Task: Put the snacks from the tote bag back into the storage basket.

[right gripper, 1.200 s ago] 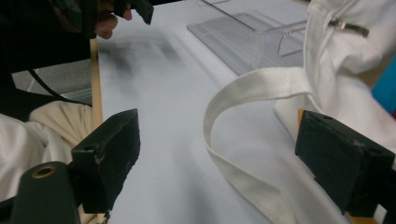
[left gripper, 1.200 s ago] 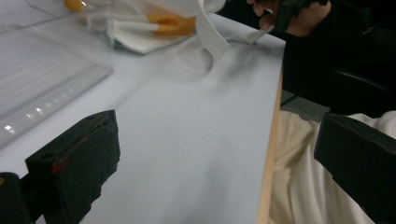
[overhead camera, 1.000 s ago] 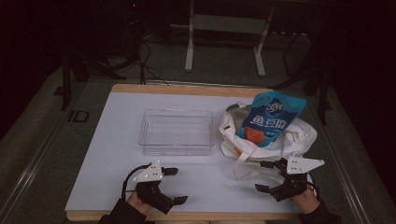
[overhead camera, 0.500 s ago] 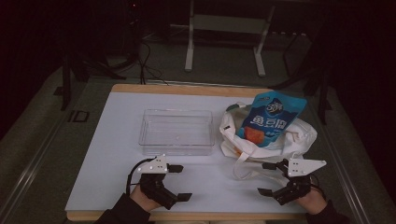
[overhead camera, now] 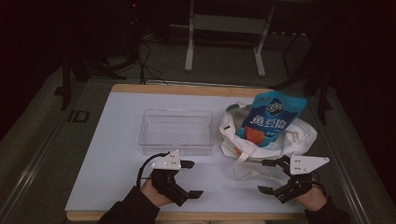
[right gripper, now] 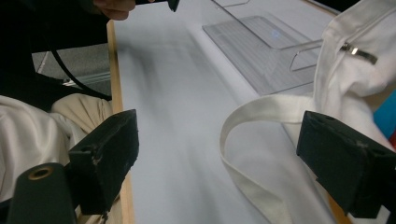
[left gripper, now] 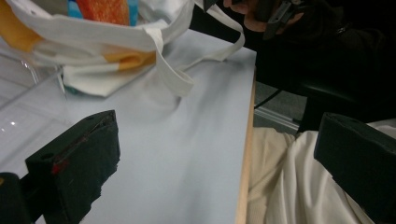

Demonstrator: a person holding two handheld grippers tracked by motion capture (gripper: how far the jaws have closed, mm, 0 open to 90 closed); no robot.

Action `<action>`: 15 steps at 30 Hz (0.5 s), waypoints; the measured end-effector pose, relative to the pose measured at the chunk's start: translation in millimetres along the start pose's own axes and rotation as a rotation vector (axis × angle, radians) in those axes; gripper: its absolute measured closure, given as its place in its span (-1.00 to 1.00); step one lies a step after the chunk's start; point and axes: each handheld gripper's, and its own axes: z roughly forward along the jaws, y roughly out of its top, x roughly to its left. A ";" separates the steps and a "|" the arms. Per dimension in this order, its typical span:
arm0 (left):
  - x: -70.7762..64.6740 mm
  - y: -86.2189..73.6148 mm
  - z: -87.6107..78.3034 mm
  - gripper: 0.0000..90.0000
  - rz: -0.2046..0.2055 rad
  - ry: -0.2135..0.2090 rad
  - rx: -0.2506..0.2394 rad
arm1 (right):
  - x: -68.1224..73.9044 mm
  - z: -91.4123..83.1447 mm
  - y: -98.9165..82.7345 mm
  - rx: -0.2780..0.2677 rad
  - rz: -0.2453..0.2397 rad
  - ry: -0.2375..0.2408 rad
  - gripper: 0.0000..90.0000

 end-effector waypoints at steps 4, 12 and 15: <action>3.5 8.2 1.4 -0.98 0.006 0.005 -0.011 | -2.3 -5.7 4.5 -0.027 -0.017 -0.027 -0.70; 13.8 28.6 12.1 -0.98 0.029 -0.004 -0.009 | -9.3 -16.0 15.4 -0.045 -0.032 -0.062 -0.71; 17.8 37.8 17.3 -0.98 0.040 -0.008 -0.024 | -13.1 -17.9 19.4 -0.043 -0.028 -0.064 -0.71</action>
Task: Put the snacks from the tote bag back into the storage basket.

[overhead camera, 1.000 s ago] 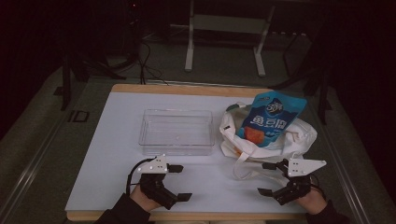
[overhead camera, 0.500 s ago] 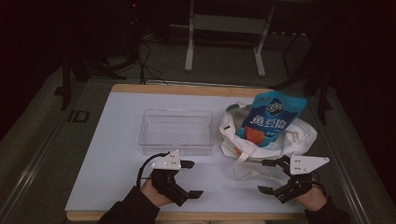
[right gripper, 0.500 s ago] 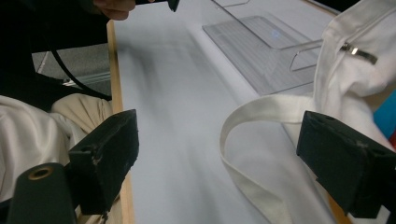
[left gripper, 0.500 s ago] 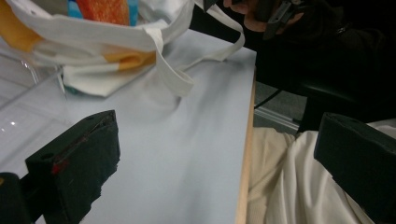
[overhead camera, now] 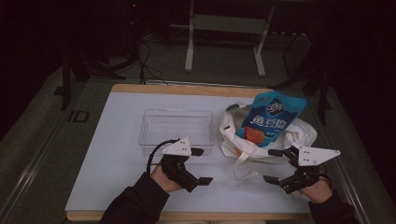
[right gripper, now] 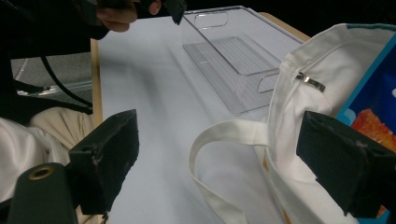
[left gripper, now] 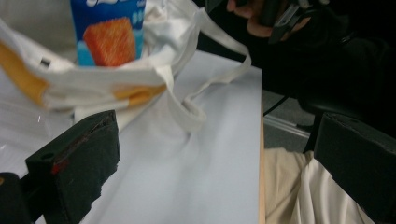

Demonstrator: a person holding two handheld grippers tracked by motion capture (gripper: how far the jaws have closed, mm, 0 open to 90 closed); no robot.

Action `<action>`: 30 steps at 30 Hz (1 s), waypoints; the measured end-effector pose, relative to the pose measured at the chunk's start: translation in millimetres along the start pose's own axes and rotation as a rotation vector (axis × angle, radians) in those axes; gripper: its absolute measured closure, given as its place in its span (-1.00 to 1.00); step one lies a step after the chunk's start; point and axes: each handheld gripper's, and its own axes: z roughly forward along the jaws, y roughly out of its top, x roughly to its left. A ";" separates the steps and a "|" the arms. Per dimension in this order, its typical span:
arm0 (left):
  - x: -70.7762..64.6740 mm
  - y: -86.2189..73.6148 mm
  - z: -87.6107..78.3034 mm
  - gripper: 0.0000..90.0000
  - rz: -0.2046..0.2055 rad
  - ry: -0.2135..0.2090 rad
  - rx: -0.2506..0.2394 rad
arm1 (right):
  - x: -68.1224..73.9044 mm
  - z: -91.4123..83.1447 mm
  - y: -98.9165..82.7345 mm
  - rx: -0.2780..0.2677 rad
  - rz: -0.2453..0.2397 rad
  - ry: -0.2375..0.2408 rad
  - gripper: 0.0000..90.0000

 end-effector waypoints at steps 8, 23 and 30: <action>5.6 26.4 13.5 -0.98 0.039 -0.005 -0.022 | -13.1 -6.5 10.8 -0.031 -0.012 -0.040 -0.70; 29.6 52.4 44.0 -0.98 0.068 -0.001 -0.030 | -37.9 -18.6 13.0 -0.039 0.005 -0.099 -0.69; 39.8 66.4 53.0 -0.96 0.100 0.032 -0.055 | -47.2 -24.8 10.9 -0.028 -0.003 -0.126 -0.67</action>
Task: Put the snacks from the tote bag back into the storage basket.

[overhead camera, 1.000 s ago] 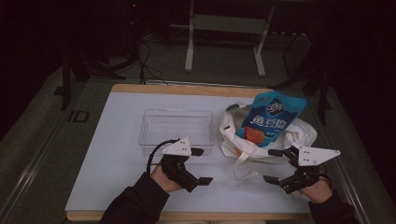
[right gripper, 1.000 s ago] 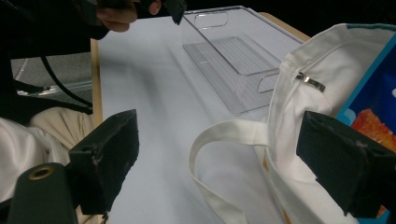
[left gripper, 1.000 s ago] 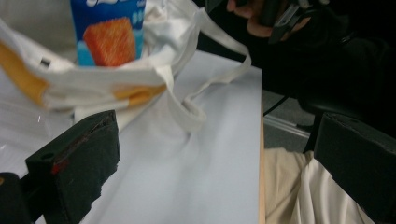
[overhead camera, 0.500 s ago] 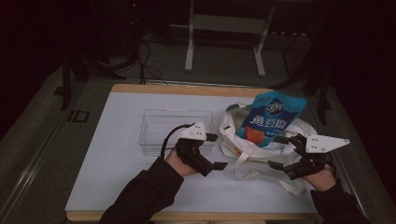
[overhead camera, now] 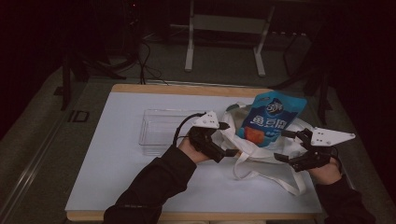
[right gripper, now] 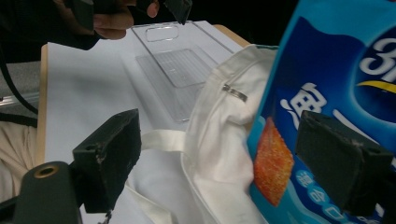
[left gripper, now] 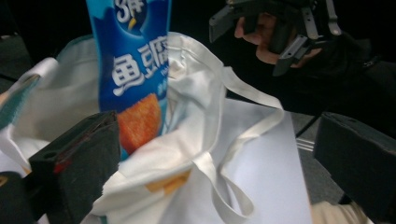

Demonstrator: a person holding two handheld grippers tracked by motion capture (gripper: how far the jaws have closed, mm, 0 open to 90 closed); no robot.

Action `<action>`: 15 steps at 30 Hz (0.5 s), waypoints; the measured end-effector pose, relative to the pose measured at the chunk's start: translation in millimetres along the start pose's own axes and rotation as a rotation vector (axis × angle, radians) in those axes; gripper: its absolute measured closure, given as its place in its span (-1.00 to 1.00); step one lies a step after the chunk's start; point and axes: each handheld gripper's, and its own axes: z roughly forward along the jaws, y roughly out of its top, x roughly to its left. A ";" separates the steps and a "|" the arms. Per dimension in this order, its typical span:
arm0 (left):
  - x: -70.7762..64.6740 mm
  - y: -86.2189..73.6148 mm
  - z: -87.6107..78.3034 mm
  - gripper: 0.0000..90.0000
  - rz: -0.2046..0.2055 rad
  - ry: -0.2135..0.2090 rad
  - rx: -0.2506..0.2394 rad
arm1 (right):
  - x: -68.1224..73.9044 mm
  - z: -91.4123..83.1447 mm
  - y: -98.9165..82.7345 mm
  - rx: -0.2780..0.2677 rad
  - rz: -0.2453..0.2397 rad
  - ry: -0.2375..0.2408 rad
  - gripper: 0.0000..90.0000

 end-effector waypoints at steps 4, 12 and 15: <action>7.8 7.0 4.8 -0.96 0.005 0.011 0.007 | -7.6 -3.4 -1.3 0.002 0.009 -0.019 -0.67; 23.4 15.6 18.3 -0.83 0.009 0.027 -0.004 | -25.2 -12.2 -9.8 0.044 0.001 -0.110 -0.60; 29.3 18.1 27.2 -0.83 0.002 0.041 0.019 | -31.5 -15.0 -14.8 0.051 0.012 -0.135 -0.59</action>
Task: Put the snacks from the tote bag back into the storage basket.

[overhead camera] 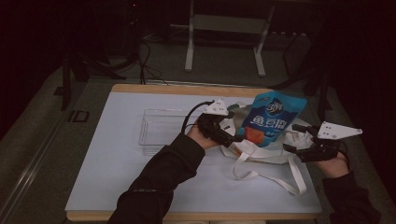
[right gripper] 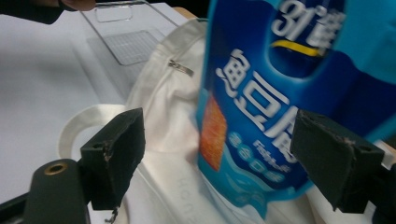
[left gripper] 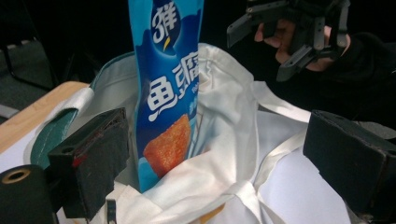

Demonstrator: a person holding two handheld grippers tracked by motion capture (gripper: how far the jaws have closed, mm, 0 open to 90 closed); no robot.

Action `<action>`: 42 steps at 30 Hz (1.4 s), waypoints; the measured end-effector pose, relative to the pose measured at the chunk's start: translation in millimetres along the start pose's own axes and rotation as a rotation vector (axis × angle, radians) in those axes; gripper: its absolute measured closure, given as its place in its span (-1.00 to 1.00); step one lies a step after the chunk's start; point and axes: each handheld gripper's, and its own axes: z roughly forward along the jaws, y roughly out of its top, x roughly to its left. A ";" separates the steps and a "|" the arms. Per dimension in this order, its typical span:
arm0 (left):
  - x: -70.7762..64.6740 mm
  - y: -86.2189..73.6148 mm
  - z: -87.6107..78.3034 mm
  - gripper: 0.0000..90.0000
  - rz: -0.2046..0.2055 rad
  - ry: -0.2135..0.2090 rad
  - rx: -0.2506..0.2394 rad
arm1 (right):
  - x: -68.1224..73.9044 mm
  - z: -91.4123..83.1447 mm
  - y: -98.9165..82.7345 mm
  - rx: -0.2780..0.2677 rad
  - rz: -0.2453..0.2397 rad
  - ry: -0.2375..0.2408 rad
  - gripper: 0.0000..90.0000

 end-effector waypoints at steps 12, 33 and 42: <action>16.2 0.0 35.4 -0.49 -0.008 0.059 0.054 | -26.2 -6.4 -17.2 0.030 0.050 -0.060 -0.41; 34.6 13.9 84.2 0.15 -0.057 0.051 0.118 | -61.4 26.9 -11.9 0.026 0.121 -0.009 -0.18; 35.6 14.6 93.2 0.33 -0.045 0.069 0.125 | -62.6 41.1 -7.6 0.018 0.124 0.013 0.14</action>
